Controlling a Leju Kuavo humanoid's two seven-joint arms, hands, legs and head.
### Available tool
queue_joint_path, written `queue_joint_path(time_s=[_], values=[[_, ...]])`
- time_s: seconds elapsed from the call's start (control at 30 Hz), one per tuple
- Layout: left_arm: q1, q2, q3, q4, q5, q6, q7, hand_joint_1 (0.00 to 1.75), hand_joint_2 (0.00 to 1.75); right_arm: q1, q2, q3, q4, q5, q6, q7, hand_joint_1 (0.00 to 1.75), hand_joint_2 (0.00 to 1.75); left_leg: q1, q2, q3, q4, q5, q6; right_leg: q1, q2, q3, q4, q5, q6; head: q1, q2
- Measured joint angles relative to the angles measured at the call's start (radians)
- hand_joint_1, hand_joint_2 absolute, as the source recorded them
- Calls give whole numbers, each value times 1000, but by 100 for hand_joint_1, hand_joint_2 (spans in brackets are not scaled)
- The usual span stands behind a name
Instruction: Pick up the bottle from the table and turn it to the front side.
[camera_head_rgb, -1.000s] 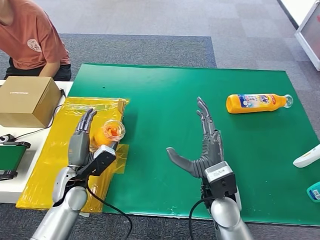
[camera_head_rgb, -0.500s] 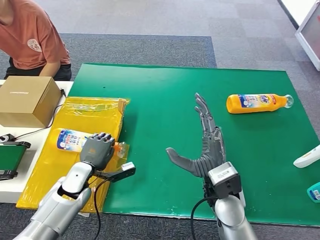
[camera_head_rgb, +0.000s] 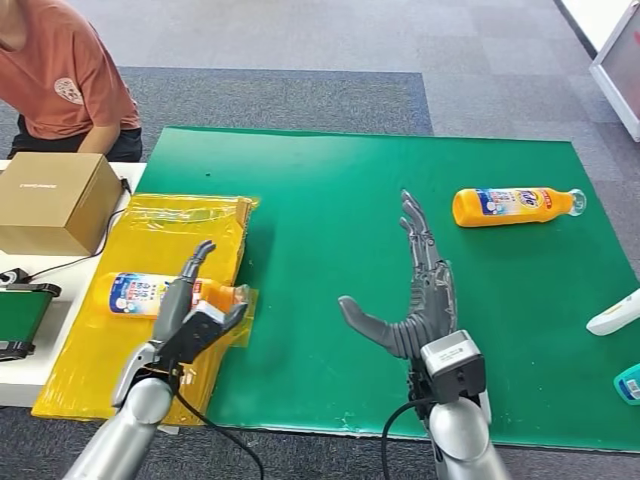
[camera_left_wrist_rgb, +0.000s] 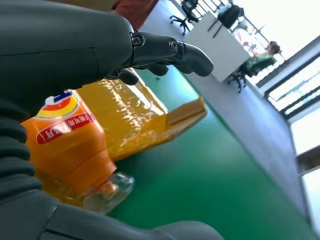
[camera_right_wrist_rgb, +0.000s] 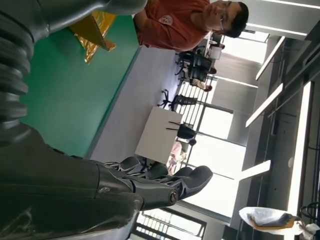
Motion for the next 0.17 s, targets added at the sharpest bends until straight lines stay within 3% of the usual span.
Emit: queue_joint_path(time_s=[0.17], values=[[76,-26,56,-150,201,10,-78,0,0,6,-2,0,0,0,-31,-2,0,175,0,0,0,0,0,0,0,0,0,0,0,0,0,0]])
